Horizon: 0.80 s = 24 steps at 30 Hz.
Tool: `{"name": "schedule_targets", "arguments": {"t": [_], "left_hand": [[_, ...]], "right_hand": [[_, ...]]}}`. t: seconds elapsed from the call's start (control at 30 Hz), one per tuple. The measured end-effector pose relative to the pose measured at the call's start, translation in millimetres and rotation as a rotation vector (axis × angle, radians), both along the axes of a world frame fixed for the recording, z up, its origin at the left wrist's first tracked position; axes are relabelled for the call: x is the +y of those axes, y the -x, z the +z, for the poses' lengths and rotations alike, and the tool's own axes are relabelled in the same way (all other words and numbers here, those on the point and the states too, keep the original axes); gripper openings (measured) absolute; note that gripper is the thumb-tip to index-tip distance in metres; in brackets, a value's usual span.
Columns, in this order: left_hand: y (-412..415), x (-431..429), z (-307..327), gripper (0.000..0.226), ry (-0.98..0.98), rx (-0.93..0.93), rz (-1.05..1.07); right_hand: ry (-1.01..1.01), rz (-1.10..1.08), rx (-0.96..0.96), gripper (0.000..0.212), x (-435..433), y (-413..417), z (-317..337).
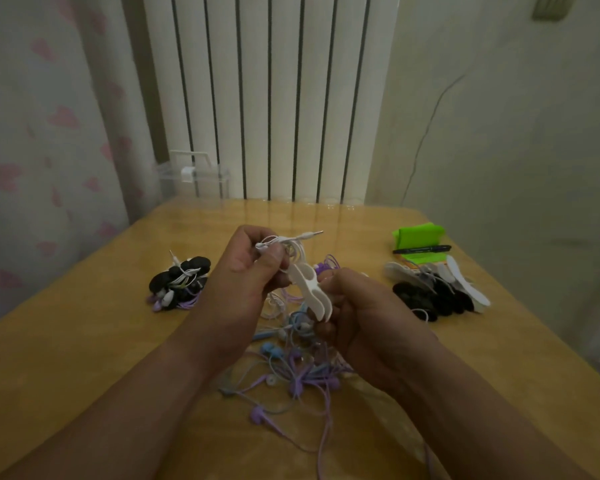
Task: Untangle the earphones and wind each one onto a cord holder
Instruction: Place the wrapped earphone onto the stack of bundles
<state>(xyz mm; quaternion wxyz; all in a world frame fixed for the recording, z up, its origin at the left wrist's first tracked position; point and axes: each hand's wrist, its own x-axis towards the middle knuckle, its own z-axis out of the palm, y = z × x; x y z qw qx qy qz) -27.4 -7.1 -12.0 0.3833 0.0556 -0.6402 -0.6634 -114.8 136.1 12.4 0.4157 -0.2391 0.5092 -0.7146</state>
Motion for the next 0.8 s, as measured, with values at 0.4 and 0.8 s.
{"name": "schedule_targets", "arguments": {"t": [0.4, 0.8], "left_hand": [[-2.6, 3.0, 0.7, 0.007, 0.045, -0.01, -0.008], [-2.0, 8.4, 3.7, 0.006, -0.106, 0.025, -0.047]], "right_hand": [[0.007, -0.085, 0.055, 0.005, -4.6, 4.4, -6.6], [0.067, 0.061, -0.033, 0.018, 1.8, 4.7, -5.5]]}}
